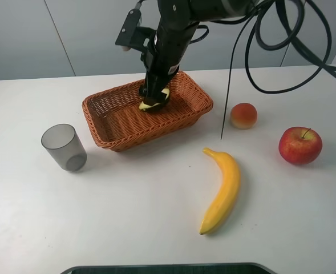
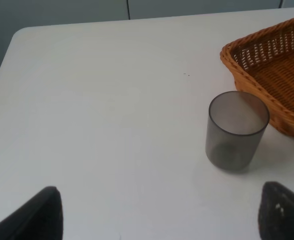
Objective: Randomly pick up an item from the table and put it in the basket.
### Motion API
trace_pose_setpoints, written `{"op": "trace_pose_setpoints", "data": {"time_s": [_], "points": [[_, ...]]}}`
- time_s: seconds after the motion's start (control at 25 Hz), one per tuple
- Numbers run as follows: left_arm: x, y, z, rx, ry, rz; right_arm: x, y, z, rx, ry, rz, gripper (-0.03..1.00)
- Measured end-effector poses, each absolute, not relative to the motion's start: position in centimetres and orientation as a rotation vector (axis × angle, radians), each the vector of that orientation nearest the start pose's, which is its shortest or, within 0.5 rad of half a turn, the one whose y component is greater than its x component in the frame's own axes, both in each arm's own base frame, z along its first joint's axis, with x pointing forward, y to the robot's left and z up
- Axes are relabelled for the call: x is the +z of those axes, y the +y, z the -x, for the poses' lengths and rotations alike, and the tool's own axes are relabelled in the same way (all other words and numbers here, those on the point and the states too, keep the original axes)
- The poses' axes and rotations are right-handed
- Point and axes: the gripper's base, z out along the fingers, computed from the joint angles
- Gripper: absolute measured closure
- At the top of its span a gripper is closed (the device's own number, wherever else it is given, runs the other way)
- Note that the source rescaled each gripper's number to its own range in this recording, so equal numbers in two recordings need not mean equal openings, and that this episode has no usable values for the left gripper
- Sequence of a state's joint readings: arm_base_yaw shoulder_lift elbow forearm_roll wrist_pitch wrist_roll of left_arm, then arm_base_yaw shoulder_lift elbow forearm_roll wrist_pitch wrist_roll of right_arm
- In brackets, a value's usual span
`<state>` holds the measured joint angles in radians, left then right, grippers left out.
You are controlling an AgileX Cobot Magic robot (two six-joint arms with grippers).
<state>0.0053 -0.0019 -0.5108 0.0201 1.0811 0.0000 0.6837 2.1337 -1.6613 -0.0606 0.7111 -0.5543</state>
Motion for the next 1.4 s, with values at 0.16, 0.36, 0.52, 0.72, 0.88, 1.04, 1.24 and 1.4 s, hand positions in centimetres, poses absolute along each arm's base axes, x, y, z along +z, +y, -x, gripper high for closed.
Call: {"op": "trace_pose_setpoints", "data": {"time_s": [0.16, 0.36, 0.52, 0.72, 0.88, 1.04, 1.24, 1.4], "points": [[27.9, 0.2, 0.7, 0.027, 2.052, 0.007, 21.0, 28.0, -35.6, 0.059, 2.359, 1.318, -0.03], [27.9, 0.2, 0.7, 0.027, 2.052, 0.007, 22.5, 24.0, -35.2, 0.123, 2.599, 0.954, -0.03], [27.9, 0.2, 0.7, 0.027, 2.052, 0.007, 23.2, 19.4, -34.0, 0.147, 2.743, 0.597, -0.03], [27.9, 0.2, 0.7, 0.027, 2.052, 0.007, 24.1, 13.4, -31.2, 0.125, 2.818, 0.343, -0.03], [27.9, 0.2, 0.7, 0.027, 2.052, 0.007, 25.0, 8.7, -28.2, 0.104, 2.828, 0.182, -0.03], [27.9, 0.2, 0.7, 0.027, 2.052, 0.007, 26.2, 4.8, -24.6, 0.102, 2.792, 0.02, -0.03], [27.9, 0.2, 0.7, 0.027, 2.052, 0.007, 27.7, 1.7, -20.3, 0.087, 2.7, -0.121, -0.03], [27.9, 0.2, 0.7, 0.027, 2.052, 0.007, 28.9, 1.2, -16.9, 0.085, 2.604, -0.093, -0.03]]}}
